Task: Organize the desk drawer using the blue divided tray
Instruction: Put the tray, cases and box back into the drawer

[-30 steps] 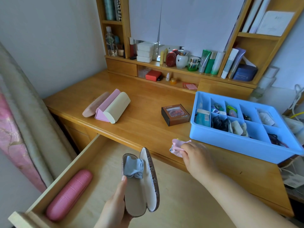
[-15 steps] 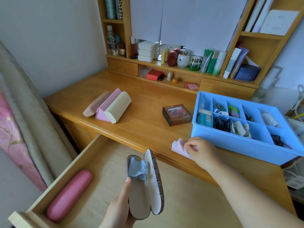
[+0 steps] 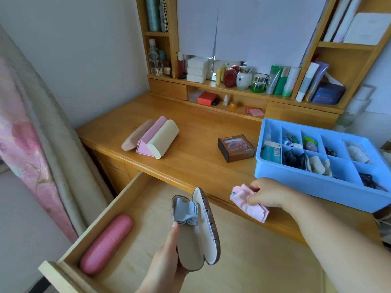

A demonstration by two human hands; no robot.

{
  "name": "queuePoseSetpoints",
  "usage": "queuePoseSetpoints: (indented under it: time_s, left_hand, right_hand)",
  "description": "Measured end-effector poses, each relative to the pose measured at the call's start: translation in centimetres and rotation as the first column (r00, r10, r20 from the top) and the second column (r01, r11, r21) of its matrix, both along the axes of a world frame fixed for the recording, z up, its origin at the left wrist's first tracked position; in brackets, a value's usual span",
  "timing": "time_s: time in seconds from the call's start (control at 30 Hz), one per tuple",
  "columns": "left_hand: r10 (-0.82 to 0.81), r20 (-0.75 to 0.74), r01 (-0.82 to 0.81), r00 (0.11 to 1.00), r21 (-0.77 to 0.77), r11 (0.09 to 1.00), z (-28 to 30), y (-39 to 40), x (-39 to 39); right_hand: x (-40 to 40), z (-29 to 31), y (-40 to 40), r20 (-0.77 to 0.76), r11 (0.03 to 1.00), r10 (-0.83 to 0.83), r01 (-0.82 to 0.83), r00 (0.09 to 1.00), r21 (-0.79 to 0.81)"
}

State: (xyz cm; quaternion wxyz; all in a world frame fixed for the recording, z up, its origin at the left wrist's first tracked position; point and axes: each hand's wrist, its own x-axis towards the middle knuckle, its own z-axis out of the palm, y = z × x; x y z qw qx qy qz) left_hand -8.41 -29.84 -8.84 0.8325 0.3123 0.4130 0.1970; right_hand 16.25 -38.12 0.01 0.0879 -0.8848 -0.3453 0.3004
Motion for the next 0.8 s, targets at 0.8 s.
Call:
queuePoseSetpoints:
  time_s: [0.8]
  left_hand:
    - [0.062, 0.403, -0.058, 0.913, -0.022, 0.998, 0.7, -4.0, 3.6]
  right_hand:
    - [-14.4, -2.0, -0.8, 0.631, 0.813, -0.073, -0.32, 0.772, 0.486]
